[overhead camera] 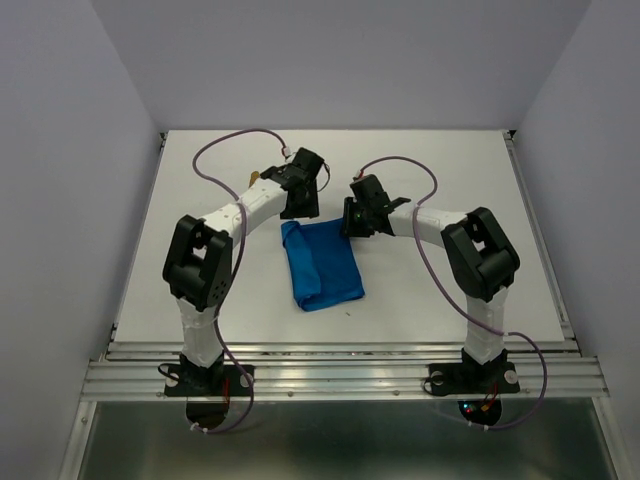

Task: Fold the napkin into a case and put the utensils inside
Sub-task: Smooth out the 2/3-rectangle-folded napkin at the center of the board.

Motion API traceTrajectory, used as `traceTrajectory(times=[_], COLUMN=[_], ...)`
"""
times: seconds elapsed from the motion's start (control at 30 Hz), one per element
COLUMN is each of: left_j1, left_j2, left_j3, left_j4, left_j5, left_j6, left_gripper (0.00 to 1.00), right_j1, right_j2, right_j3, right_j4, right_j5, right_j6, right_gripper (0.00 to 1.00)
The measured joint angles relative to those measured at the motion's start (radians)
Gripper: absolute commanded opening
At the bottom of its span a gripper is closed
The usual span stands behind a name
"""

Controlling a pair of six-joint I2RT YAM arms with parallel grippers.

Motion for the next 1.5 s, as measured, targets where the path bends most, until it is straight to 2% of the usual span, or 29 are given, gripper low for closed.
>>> traceTrajectory(times=[0.37, 0.6, 0.97, 1.1, 1.13, 1.3, 1.43, 1.5], left_j1=[-0.101, -0.115, -0.115, -0.115, -0.115, -0.115, -0.115, -0.115], left_j2=[0.158, 0.170, 0.227, 0.236, 0.237, 0.240, 0.246, 0.248], left_j3=[0.106, 0.106, 0.108, 0.108, 0.108, 0.108, 0.108, 0.108], left_j4=[-0.098, -0.118, -0.114, -0.114, -0.113, -0.113, -0.112, -0.111], left_j5=[-0.218, -0.258, -0.273, -0.278, -0.280, -0.285, -0.285, -0.285], left_j6=[-0.014, -0.020, -0.020, -0.018, -0.016, -0.013, -0.010, -0.009], left_gripper=[0.56, 0.46, 0.44, 0.34, 0.27, 0.11, 0.00, 0.00], right_j1=[0.000, 0.000, 0.000, 0.000, 0.000, 0.000, 0.000, 0.000], right_j2=[0.000, 0.000, 0.000, 0.000, 0.000, 0.000, 0.000, 0.000], right_j3=[0.000, 0.000, 0.000, 0.000, 0.000, 0.000, 0.000, 0.000], right_j4=[0.000, 0.000, 0.000, 0.000, 0.000, 0.000, 0.000, 0.000], right_j5=[-0.003, -0.003, -0.005, -0.006, -0.007, -0.007, -0.007, -0.007], right_j6=[0.003, 0.003, 0.004, 0.004, 0.004, 0.004, 0.007, 0.008], right_gripper=[0.35, 0.36, 0.36, 0.36, 0.36, 0.36, 0.36, 0.36])
